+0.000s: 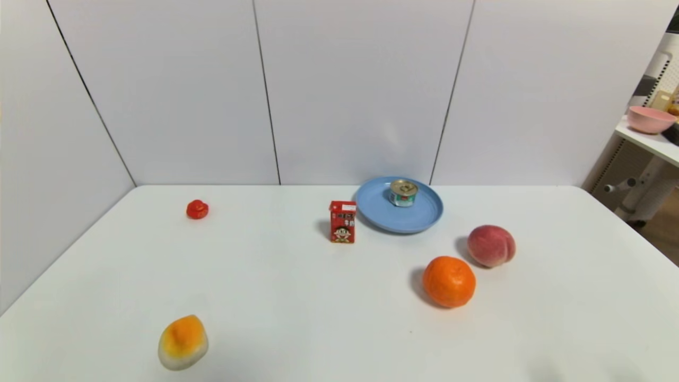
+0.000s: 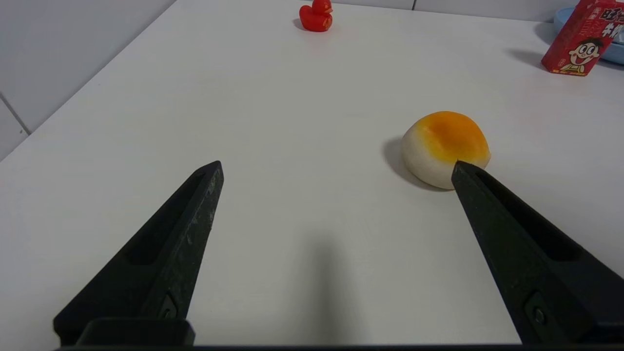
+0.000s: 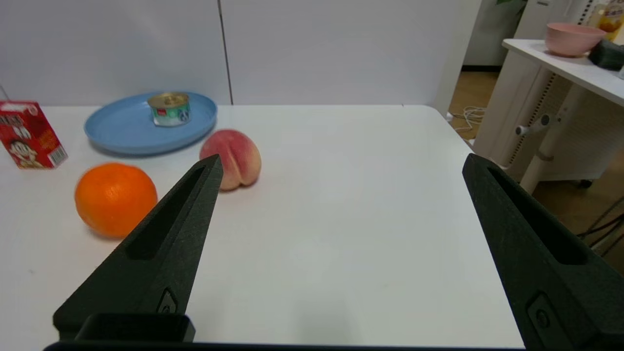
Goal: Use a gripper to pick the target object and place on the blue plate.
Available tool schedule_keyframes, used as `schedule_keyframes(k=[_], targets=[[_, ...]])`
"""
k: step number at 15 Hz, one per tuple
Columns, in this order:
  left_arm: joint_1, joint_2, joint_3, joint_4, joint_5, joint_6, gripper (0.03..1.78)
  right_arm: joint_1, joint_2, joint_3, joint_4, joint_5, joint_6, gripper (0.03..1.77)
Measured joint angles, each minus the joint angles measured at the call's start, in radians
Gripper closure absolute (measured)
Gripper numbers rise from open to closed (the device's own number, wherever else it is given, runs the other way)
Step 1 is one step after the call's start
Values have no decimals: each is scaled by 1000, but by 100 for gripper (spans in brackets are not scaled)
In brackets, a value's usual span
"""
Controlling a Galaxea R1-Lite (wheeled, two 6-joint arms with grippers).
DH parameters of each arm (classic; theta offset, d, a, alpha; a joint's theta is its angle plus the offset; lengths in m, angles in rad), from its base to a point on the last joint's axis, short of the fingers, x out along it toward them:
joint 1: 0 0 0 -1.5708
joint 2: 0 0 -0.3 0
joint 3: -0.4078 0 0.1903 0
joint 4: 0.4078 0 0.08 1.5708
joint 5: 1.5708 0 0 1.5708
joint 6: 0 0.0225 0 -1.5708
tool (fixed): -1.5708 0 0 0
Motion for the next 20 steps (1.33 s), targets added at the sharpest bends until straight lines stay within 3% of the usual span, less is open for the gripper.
schedule_keyframes(k=[3,8,18,20], targets=[[0,0,0,0,0,0,12,-20,-158,78,89,18,-33,11],[0,0,0,0,0,0,12,-27,-279,94,317,149,-22,11],[0,0,0,0,0,0,12,-28,-294,96,317,157,-32,11],[0,0,0,0,0,0,12,-28,-294,96,319,151,0,11]])
